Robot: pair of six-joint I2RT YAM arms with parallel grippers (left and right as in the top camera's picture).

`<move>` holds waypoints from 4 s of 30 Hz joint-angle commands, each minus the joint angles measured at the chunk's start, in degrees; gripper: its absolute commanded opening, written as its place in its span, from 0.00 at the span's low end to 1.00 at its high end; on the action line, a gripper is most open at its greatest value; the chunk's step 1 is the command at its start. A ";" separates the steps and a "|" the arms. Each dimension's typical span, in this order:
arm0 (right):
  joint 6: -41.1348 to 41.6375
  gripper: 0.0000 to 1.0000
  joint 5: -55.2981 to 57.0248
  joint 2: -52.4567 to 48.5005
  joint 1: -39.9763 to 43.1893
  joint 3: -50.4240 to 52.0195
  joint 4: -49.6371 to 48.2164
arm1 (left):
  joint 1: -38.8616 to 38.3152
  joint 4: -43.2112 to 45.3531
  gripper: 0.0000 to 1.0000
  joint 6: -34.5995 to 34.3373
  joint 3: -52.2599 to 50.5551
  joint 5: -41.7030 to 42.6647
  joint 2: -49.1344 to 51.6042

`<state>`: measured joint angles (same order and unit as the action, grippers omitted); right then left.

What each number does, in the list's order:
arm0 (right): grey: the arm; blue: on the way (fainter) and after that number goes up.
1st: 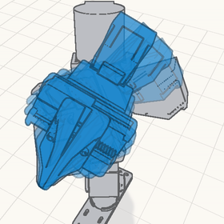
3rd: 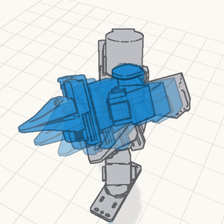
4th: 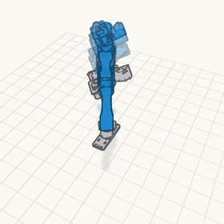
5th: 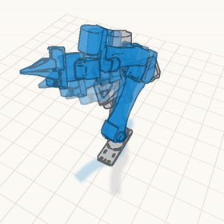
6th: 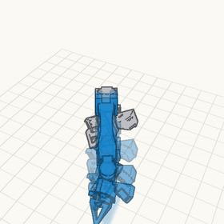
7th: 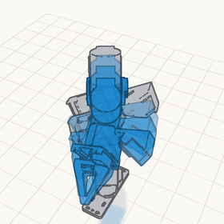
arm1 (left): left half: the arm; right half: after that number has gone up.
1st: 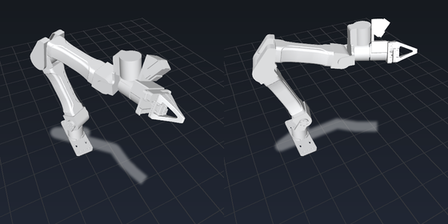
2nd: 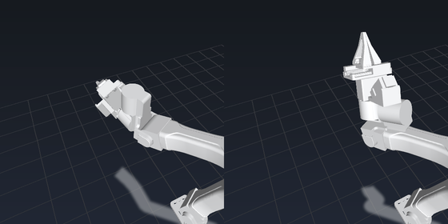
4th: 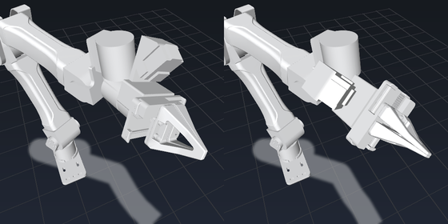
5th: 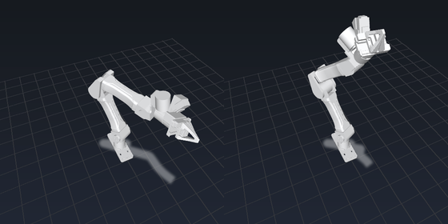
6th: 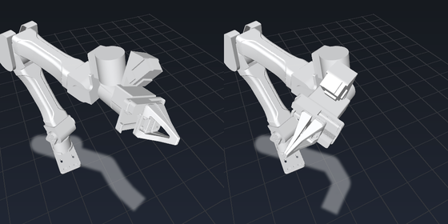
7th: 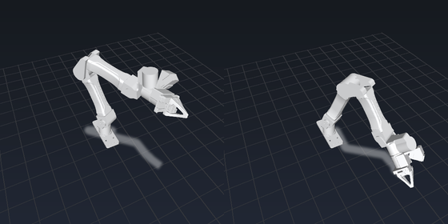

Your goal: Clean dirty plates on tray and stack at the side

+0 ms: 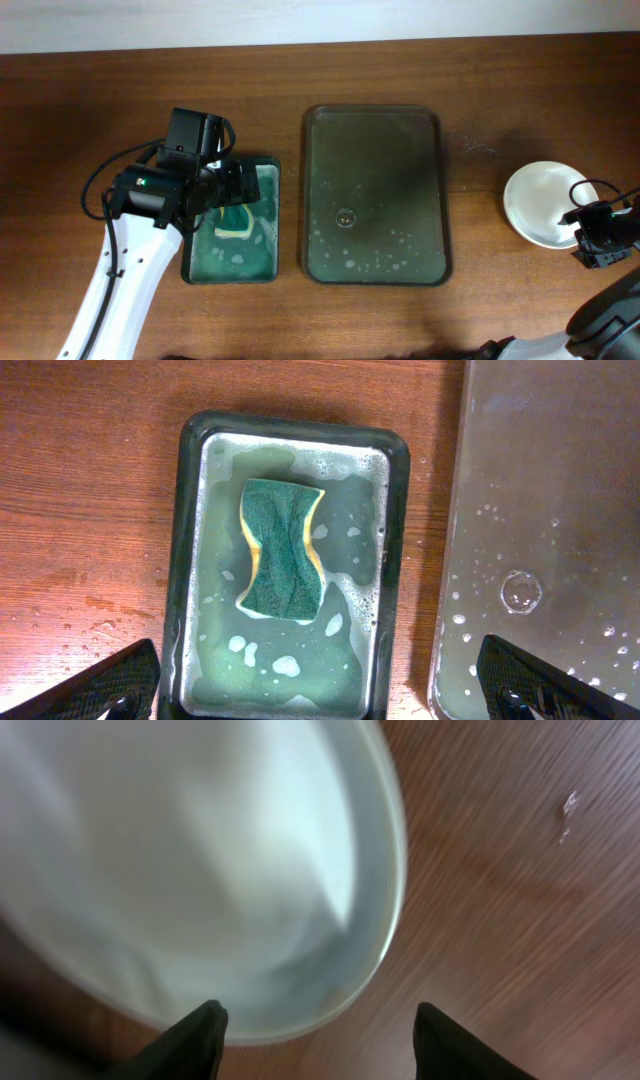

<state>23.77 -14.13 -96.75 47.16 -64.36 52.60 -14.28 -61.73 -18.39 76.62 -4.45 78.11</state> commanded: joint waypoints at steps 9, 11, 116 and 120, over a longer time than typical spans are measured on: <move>-15.87 0.90 -15.87 37.46 -31.56 -1.40 3.61 | 0.09 -0.09 0.99 0.22 0.90 0.42 -0.22; -15.82 0.98 -15.89 41.05 -40.35 -1.40 1.88 | 0.11 -0.09 1.00 0.22 0.90 0.39 -0.24; -17.55 0.98 12.44 96.35 -48.26 64.04 -48.28 | 9.20 58.14 0.99 5.88 -76.13 -6.49 -77.81; -17.55 0.98 12.44 96.35 -48.26 64.04 -48.28 | 9.20 58.14 0.99 5.88 -76.13 -6.49 -77.81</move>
<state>6.04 -1.37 -0.73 -1.45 -0.62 4.10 -4.80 -3.62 -13.02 0.80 -11.38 0.80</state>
